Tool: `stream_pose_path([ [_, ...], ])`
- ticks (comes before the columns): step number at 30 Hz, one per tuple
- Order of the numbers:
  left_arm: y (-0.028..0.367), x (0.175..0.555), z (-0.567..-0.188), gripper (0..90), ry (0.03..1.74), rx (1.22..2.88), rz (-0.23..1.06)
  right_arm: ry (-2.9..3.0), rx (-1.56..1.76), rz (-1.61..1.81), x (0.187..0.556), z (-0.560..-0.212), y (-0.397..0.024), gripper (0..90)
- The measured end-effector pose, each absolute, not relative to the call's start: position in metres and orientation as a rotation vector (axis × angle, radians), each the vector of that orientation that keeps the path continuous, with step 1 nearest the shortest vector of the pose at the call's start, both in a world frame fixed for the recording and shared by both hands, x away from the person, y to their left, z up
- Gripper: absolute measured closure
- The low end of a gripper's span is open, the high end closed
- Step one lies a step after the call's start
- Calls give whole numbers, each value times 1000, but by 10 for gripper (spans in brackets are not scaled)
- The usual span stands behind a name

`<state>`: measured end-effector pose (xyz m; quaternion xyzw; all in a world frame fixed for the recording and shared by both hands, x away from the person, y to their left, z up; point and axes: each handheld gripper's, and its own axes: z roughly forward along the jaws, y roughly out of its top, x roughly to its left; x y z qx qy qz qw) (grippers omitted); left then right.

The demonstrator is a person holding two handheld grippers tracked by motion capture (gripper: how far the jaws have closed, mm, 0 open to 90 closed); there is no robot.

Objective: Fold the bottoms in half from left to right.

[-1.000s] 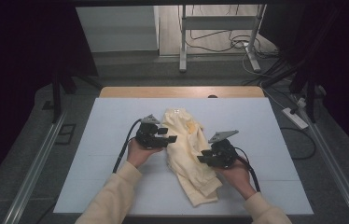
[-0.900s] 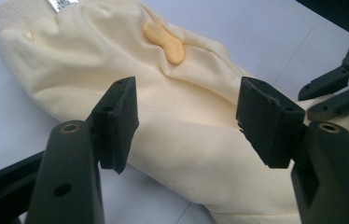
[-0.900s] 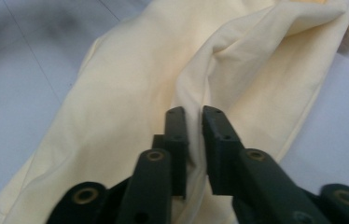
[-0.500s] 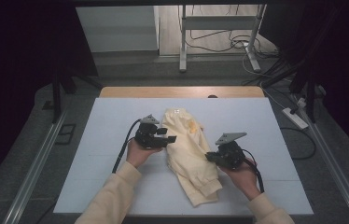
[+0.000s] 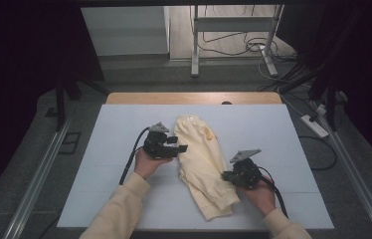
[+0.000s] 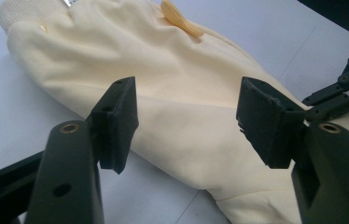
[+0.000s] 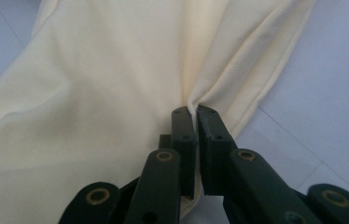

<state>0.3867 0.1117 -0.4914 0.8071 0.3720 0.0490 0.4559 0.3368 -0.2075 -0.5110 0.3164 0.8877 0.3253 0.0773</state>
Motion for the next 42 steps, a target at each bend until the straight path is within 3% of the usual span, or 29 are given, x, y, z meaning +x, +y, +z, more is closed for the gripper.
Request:
stream_pose_path([
  [3,112,387,-491,384,917,1990,121,2644,955,985,336,-509,-209,783],
  [8,112,387,-492,378,916,1992,125,2588,933,1049,336,-499,-213,602],
  [12,112,387,-492,376,917,1990,124,2547,910,1146,334,-487,-214,533],
  [30,115,388,-492,374,918,1991,127,2603,732,1270,310,-463,-187,478],
  [42,116,388,-492,373,919,1988,130,2720,622,1219,291,-469,-160,475],
])
